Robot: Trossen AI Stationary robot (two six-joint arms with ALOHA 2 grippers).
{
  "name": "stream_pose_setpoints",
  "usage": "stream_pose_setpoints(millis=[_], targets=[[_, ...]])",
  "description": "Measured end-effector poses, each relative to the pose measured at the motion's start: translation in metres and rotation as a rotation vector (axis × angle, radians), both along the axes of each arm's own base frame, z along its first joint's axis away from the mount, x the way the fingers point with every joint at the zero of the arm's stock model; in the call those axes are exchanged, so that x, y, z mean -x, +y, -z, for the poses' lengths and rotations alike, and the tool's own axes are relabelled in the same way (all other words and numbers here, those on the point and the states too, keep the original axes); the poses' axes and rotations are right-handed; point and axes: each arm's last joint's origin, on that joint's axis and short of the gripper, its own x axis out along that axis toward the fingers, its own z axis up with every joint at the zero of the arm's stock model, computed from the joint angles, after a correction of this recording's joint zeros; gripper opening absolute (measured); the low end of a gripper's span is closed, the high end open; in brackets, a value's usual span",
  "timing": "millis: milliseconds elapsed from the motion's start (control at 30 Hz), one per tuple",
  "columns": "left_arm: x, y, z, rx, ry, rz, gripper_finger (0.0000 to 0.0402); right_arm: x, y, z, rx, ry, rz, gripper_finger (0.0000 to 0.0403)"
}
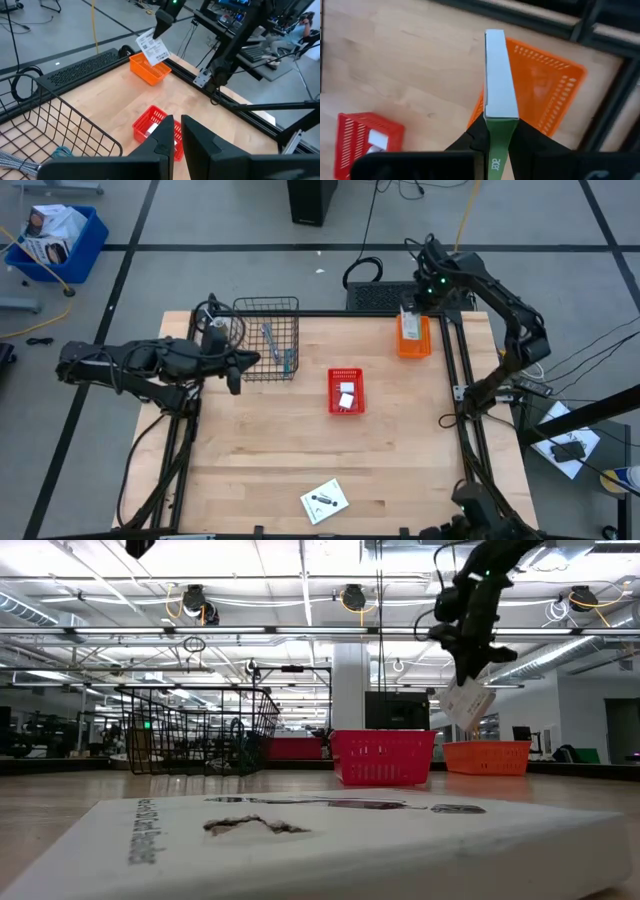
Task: Pick and place items into bin
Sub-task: Put the top white card reader box into the orange bin
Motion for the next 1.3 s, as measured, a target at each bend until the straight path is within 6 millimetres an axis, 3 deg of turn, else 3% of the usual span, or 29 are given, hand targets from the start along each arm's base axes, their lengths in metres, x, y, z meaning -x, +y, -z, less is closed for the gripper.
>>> stream_pose_setpoints(millis=[300, 600, 833, 1067, 1300], targets=[[-0.003, 0.0, 0.001, 0.034, -0.012, -0.012, 0.0037, -0.005, -0.021, 0.031, -0.1, 0.03, -0.004, 0.0034], [-0.004, 0.0, -0.001, 0.073, -0.051, -0.035, 0.0037, -0.005, -0.026, 0.044, -0.162, 0.053, -0.014, 0.0039], [-0.004, 0.0, -0.002, 0.103, -0.066, -0.061, 0.0037, 0.002, -0.027, 0.045, -0.148, 0.159, 0.007, 0.0097], [-0.004, 0.001, -0.002, 0.106, -0.071, -0.076, 0.0037, 0.006, -0.027, 0.044, -0.205, 0.063, 0.006, 0.0159], [-0.004, 0.001, -0.002, 0.104, -0.071, -0.081, 0.0037, 0.015, -0.023, 0.043, -0.249, 0.131, 0.009, 0.0179]])
